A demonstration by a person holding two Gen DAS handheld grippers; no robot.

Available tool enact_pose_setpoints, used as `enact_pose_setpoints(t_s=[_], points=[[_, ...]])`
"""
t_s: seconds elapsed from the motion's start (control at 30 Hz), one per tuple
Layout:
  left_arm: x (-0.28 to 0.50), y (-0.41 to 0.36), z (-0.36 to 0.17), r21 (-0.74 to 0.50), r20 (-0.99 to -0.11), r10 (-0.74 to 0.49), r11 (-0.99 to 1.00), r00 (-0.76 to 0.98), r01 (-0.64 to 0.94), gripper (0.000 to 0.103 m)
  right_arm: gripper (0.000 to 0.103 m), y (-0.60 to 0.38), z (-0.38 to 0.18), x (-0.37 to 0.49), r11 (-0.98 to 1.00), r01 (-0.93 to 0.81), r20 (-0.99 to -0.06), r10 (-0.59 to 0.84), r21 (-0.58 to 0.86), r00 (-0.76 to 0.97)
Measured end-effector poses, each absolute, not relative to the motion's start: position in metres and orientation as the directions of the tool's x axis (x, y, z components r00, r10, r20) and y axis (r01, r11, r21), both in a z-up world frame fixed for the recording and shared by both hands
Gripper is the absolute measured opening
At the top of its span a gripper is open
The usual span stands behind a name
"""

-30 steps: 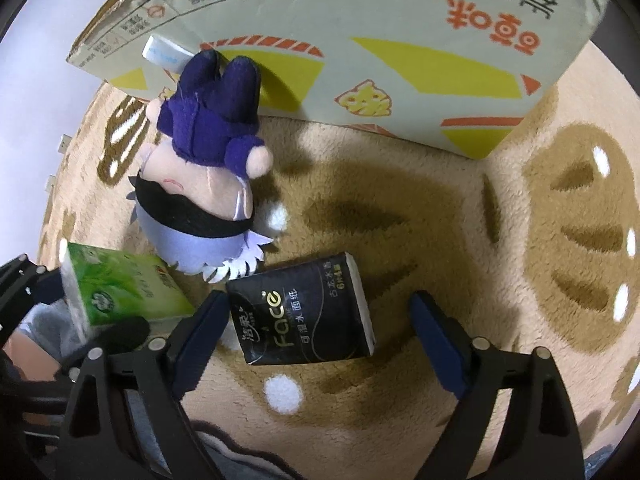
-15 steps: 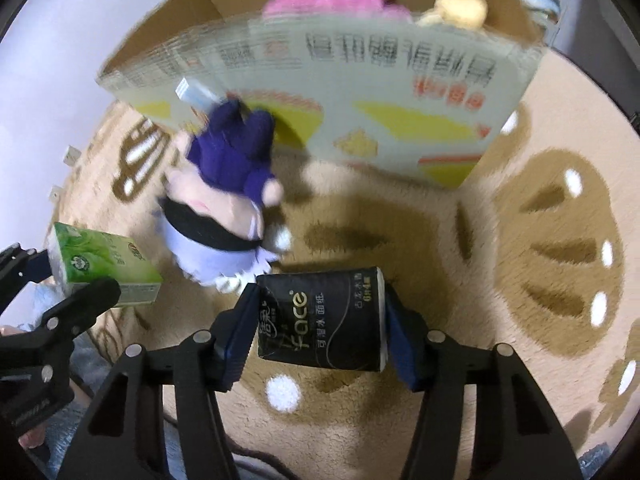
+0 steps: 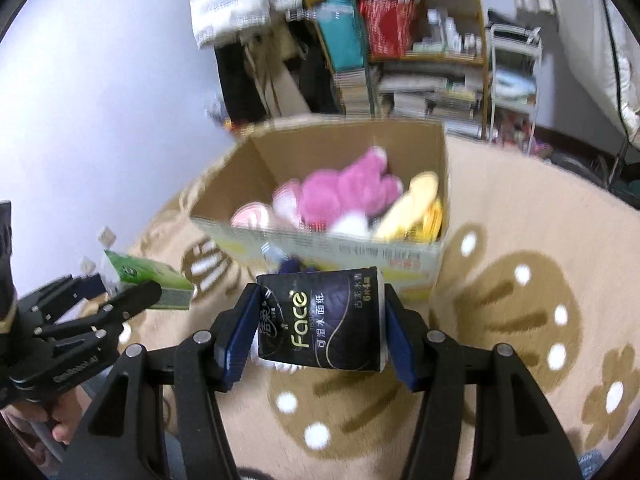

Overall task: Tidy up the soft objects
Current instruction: 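Lift the green pack with the left tool while the right tool carries the black pack over the box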

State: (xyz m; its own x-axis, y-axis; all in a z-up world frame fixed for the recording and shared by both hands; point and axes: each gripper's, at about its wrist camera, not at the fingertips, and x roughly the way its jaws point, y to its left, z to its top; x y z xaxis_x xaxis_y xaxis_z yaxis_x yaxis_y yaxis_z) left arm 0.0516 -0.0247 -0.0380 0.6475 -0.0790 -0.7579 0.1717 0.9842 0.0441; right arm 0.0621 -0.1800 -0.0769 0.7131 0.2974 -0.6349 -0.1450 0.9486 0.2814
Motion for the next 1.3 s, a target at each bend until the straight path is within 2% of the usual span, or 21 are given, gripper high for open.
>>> enact_pose_setpoints(t_s=[0.27,0.6,0.73,1.07,1.3], points=[[0.058,-0.025,-0.015,0.033,-0.642,-0.091,0.989,0.761,0.146,0.052,0.062,-0.197,-0.053,0.054,0.944,-0.139,-0.516,0.282,0.299,0.809],[0.080,-0.036,-0.004,0.076,-0.565,-0.088,0.984,0.821,0.159,0.052,0.062,-0.205,-0.041,0.063,0.944,-0.127,-0.470,0.265,0.304,0.842],[0.087,-0.036,-0.001,0.051,-0.537,-0.103,0.987,0.837,0.154,0.052,0.062,-0.205,-0.039,0.067,0.947,-0.130,-0.458,0.259,0.295,0.850],[0.106,-0.040,-0.006,0.082,-0.517,-0.069,0.988,0.853,0.130,0.052,0.062,-0.205,-0.032,0.079,0.963,-0.114,-0.422,0.212,0.245,0.882],[0.116,-0.050,-0.014,0.103,-0.518,-0.080,0.983,0.852,0.155,0.052,0.063,-0.205,-0.034,0.091,0.981,-0.056,-0.431,0.133,0.186,0.892]])
